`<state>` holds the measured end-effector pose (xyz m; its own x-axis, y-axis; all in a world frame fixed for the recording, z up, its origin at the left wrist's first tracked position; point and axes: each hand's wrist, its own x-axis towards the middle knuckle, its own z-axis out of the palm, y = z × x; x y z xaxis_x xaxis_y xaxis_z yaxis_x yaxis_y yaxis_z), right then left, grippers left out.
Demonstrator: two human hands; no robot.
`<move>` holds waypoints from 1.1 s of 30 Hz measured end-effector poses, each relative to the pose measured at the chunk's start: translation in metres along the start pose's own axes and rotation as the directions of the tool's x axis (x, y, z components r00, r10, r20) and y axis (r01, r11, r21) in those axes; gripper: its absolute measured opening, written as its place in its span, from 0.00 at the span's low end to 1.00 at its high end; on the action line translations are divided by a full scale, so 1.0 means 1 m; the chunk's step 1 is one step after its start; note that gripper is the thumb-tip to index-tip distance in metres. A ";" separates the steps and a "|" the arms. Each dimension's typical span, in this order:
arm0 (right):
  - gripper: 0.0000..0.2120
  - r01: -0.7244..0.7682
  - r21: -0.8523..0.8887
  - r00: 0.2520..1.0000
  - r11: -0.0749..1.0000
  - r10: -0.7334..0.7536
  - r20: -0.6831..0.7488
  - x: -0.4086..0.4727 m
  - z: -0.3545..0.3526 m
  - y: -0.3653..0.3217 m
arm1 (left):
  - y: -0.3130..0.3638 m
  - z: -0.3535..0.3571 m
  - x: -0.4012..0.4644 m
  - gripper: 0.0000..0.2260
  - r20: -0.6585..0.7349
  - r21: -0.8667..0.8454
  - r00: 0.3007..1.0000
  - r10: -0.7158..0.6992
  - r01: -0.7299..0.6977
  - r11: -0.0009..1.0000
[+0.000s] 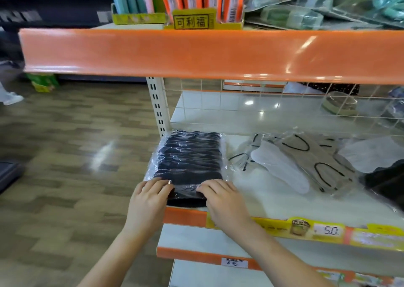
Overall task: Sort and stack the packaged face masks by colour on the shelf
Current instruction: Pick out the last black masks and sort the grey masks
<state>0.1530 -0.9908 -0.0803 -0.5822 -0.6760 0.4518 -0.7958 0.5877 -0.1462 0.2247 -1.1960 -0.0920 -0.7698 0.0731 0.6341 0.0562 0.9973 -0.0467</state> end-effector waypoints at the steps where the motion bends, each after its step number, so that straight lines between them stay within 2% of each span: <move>1: 0.19 -0.012 0.004 1.000 1.000 0.012 0.012 -0.001 0.003 0.000 | 0.000 0.002 -0.002 0.11 0.028 0.014 0.999 -0.020 0.020 1.000; 7: 0.23 -0.102 -0.031 0.992 0.994 0.104 0.069 -0.006 0.013 -0.006 | 0.008 0.009 -0.004 0.15 0.157 0.083 0.975 -0.156 0.145 0.986; 11: 0.21 -0.122 -0.037 0.991 0.992 0.124 0.041 -0.010 0.013 -0.007 | 0.021 0.002 0.004 0.09 0.237 0.136 0.947 -0.219 0.190 0.972; 14: 0.16 -0.121 -0.059 0.993 0.991 0.122 0.009 -0.013 0.014 -0.010 | 0.031 -0.001 0.008 0.11 0.322 0.148 0.910 -0.261 0.224 0.963; 17: 0.12 -0.137 -0.070 0.991 0.988 0.136 -0.020 -0.017 0.015 -0.014 | 0.043 -0.004 0.009 0.21 0.401 0.150 0.880 -0.254 0.211 0.966; 19: 0.11 -0.147 -0.082 0.989 0.986 0.146 -0.025 -0.019 0.017 -0.016 | 0.052 -0.006 0.009 0.19 0.402 0.139 0.886 -0.231 0.190 0.972; 21: 0.13 -0.156 -0.093 0.988 0.983 0.156 -0.014 -0.021 0.021 -0.018 | 0.062 -0.005 0.008 0.11 0.365 0.117 0.908 -0.203 0.172 0.978; 25: 0.16 -0.163 -0.108 0.986 0.981 0.164 0.003 -0.025 0.023 -0.020 | 0.072 -0.002 0.004 0.18 0.382 0.067 0.896 -0.228 0.219 0.973; 33: 0.17 -0.141 -0.119 0.989 0.983 0.145 0.027 -0.030 0.028 -0.024 | 0.075 0.004 -0.005 0.19 0.337 0.061 0.884 -0.324 0.323 0.945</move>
<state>0.1852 -0.9972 -0.1154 -0.6959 -0.5949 0.4022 -0.6800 0.7261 -0.1025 0.2302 -1.1220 -0.1017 -0.9129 -0.2583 0.3161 -0.2339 0.9656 0.1134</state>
